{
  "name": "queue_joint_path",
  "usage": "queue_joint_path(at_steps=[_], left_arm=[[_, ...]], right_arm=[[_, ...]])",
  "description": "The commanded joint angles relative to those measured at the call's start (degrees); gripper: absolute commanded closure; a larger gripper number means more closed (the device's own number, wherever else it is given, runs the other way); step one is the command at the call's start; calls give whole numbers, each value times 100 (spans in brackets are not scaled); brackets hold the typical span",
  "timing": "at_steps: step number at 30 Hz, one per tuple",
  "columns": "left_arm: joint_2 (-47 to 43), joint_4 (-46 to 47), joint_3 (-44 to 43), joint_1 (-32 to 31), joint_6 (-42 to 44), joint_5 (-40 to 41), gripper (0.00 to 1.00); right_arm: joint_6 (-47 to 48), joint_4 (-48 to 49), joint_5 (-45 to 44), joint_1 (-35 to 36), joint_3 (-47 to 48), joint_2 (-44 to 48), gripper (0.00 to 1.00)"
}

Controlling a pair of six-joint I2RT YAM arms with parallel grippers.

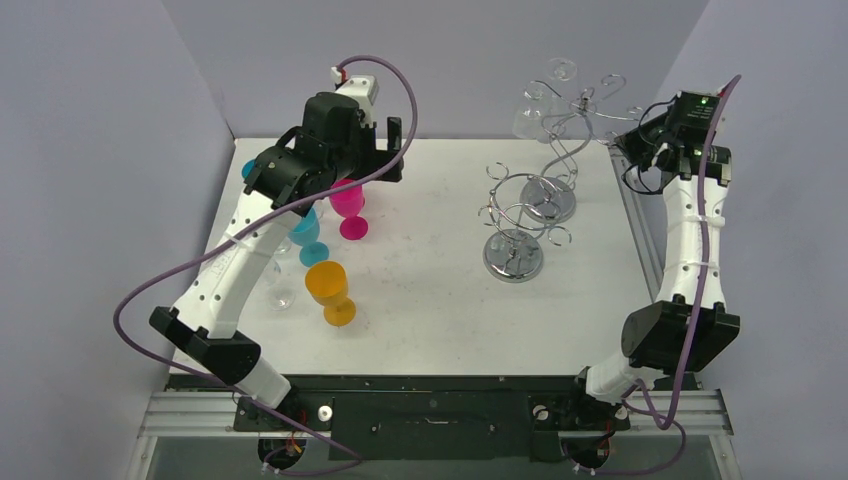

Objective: Take the wine glass off the wine glass rack
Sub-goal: Move the wine rack to the center of the board.

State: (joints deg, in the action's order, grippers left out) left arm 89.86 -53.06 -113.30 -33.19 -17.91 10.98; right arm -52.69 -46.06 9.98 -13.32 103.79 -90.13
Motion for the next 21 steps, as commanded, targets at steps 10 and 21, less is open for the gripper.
queue_joint_path(at_steps=[10, 21], left_arm=[[136, 122, -292, -249, -138, 186, 4], [203, 159, -270, -462, -197, 220, 4]], right_arm=[[46, 306, 52, -444, -54, 879, 100], [61, 267, 287, -718, -398, 1263, 100]])
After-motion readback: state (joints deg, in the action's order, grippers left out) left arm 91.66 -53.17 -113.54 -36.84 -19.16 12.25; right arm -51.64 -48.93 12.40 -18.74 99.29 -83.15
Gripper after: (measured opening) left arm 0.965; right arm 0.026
